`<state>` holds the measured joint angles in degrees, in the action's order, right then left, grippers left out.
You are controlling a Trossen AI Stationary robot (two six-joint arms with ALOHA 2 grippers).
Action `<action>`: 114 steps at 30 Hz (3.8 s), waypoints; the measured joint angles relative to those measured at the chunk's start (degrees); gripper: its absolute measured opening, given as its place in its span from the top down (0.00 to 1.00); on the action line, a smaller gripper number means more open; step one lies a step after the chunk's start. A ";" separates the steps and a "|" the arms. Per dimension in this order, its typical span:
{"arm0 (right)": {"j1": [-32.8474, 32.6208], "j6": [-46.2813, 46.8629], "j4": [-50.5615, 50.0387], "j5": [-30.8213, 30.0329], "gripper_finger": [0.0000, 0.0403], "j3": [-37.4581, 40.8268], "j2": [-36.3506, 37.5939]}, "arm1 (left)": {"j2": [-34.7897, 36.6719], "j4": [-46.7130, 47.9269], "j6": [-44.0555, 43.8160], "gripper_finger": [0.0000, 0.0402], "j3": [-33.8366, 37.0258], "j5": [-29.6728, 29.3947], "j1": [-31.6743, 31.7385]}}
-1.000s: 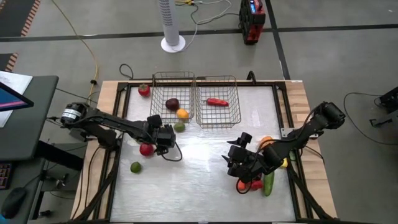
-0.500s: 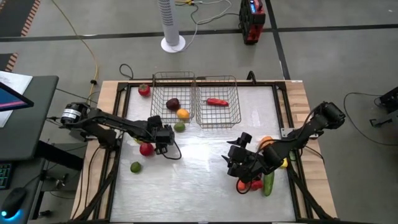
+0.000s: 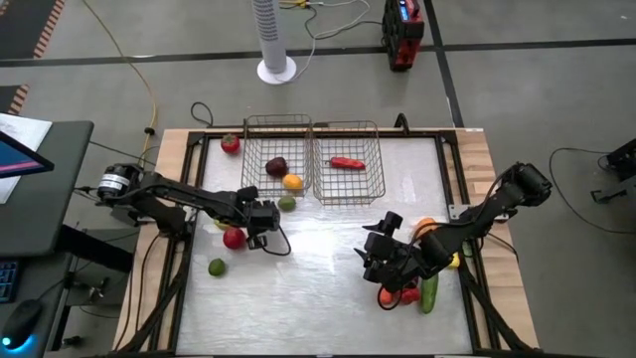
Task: Sort produce into baskets
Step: Put the right lemon into the left wire basket, then put the bottom tomato into the left wire basket
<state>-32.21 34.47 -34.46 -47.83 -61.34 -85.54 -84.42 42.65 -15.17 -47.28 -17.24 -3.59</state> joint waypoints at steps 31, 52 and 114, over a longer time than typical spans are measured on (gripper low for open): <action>0.00 -0.59 0.31 -0.09 0.19 0.00 -0.02 | 0.92 6.04 11.55 0.46 -23.70 -32.09 7.64; -2.58 -14.91 -12.14 -12.70 0.19 -12.32 10.32 | 0.10 33.96 -16.01 0.27 -29.34 2.58 -14.05; -3.02 -13.50 -10.86 -13.16 0.19 -12.26 8.39 | 4.96 16.18 -25.26 0.25 4.82 7.34 -13.92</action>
<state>-35.22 20.97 -45.32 -60.99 -73.60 -77.14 -79.46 58.83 -40.43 -42.46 -9.89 -17.52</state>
